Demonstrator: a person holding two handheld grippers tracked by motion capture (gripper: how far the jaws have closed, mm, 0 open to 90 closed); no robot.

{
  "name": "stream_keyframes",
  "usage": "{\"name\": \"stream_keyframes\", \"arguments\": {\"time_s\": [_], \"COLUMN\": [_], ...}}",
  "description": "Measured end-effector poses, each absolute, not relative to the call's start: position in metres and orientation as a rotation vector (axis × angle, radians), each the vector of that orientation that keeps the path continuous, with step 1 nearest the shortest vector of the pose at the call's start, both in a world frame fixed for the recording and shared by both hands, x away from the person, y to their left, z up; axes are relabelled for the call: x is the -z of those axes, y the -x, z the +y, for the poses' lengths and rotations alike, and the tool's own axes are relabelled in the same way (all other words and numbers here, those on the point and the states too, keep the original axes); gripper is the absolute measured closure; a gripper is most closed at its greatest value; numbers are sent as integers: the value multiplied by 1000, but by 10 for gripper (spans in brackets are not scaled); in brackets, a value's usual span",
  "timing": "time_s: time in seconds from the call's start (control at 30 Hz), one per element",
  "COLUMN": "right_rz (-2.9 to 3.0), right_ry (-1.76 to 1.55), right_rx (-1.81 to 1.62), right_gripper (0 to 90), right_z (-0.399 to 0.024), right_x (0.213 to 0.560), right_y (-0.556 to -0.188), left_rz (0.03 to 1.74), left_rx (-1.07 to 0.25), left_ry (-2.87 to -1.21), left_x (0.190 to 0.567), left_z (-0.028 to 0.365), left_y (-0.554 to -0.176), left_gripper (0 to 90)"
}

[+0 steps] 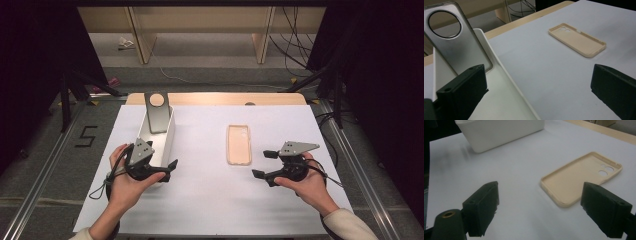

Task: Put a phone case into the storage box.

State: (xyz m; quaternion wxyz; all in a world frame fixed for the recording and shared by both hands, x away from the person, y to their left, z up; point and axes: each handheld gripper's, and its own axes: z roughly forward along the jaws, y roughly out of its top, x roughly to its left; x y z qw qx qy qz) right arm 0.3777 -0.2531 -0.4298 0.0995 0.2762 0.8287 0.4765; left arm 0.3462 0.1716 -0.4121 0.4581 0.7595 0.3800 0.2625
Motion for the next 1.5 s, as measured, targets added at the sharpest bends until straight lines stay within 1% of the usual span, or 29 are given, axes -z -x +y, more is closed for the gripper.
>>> {"name": "stream_keyframes", "arguments": {"time_s": [0.2,0.97,1.03,1.23,1.5], "right_rz": [2437,2428,2422,2446,2549], "right_ry": [-827,-841,-855,-807,-553], "right_rx": [-1418,-1395,-1374,-1223,-895], "right_gripper": [161,164,173,243,318], "right_z": [-253,-254,-256,-251,-219], "right_x": [429,430,430,432,434], "right_y": [-379,-381,-382,-390,-399], "left_rz": [905,918,917,918,909], "left_rx": [-664,-630,-625,-624,-620], "left_ry": [-1889,-1896,-1893,-1896,-1902], "left_x": [417,425,425,425,426], "left_z": [166,167,166,166,165], "left_y": [-335,-338,-337,-338,-338], "left_gripper": [0,7,8,13,17]}}
